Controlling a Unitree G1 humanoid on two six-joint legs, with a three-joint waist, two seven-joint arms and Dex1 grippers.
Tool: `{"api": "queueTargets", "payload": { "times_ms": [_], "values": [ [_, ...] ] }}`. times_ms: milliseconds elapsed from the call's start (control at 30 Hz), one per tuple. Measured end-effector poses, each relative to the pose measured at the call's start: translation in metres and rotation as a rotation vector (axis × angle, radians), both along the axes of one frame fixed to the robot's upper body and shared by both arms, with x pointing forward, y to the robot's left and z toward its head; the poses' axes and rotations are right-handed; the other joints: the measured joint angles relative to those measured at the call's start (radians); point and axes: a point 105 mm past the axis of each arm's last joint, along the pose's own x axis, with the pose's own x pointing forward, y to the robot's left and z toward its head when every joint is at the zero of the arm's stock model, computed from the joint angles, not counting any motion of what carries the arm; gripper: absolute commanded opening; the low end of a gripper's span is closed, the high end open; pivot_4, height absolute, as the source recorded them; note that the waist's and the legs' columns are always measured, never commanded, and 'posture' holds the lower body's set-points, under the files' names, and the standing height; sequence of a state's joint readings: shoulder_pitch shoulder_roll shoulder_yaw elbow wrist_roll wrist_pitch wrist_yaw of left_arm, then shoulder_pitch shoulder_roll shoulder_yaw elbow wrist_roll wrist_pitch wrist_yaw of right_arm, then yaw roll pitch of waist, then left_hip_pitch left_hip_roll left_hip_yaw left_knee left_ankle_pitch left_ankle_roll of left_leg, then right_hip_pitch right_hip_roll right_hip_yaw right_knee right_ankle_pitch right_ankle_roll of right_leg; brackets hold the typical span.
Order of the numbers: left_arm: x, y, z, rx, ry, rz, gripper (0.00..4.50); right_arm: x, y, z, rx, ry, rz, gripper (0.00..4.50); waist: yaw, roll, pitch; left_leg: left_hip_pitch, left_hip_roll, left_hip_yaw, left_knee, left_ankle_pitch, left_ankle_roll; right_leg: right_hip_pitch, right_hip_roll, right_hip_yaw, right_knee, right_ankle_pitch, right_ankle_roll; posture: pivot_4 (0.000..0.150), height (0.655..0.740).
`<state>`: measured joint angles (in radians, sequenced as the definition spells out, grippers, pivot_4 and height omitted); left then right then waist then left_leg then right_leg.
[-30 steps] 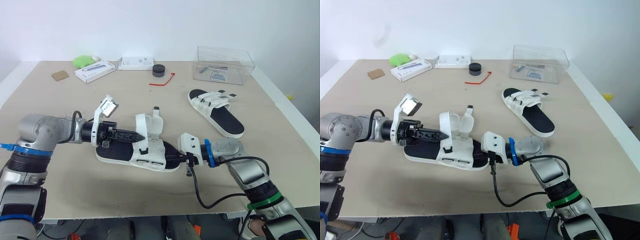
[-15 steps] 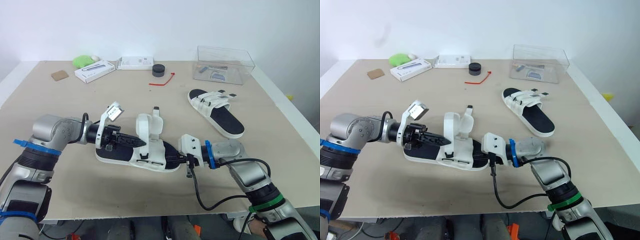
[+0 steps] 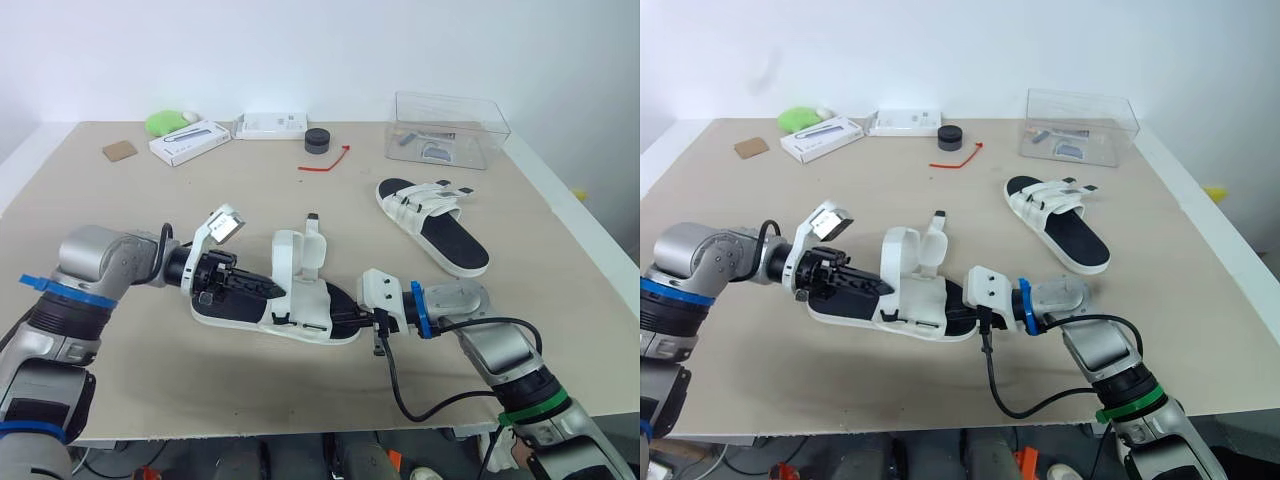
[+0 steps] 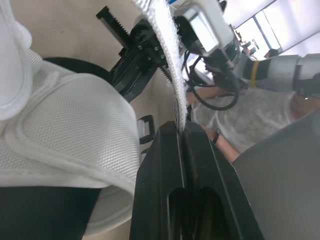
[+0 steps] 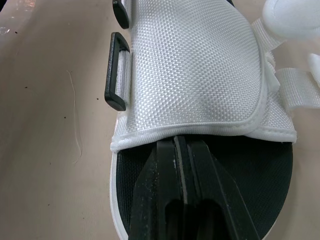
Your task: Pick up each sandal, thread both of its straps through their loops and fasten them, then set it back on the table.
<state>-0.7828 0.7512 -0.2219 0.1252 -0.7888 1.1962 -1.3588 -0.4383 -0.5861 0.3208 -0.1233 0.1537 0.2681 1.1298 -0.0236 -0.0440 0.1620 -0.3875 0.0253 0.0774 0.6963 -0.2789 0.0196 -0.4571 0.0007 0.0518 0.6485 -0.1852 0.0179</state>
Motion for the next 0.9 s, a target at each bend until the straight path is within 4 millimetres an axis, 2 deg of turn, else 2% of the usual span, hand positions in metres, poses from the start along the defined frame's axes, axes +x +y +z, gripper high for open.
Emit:
{"api": "queueTargets", "payload": {
  "times_ms": [300,533,700,900],
  "values": [
    [0.011,0.000,0.004,-0.022,-0.024,0.043,0.02,0.000,0.000,0.000,0.001,0.002,0.002,0.00,0.000,0.000,0.000,0.000,0.000,0.000,0.000,0.000,0.000,0.000,0.000,0.000,0.000,0.000,0.000,0.150,0.7400],
    [-0.001,0.001,0.002,-0.017,-0.008,-0.018,0.02,0.000,0.000,0.000,0.000,0.003,0.000,0.00,0.000,0.000,0.000,0.000,0.000,0.000,0.000,0.000,0.000,0.000,0.000,0.000,0.000,0.000,0.000,0.150,0.7400],
    [-0.005,0.002,-0.008,0.022,0.008,-0.038,0.02,0.000,0.000,0.000,0.000,0.003,-0.001,0.00,0.000,0.000,0.000,0.000,0.000,0.000,0.000,0.000,0.000,0.000,0.000,0.000,0.000,0.000,0.000,0.150,0.7400],
    [0.002,0.002,-0.010,0.006,0.003,-0.012,0.02,0.000,0.000,0.000,0.000,0.002,-0.002,0.00,0.000,0.000,0.000,0.000,0.000,0.000,0.000,0.000,0.000,0.000,0.000,0.000,0.000,0.000,0.000,0.150,0.7400]
  ]
}}
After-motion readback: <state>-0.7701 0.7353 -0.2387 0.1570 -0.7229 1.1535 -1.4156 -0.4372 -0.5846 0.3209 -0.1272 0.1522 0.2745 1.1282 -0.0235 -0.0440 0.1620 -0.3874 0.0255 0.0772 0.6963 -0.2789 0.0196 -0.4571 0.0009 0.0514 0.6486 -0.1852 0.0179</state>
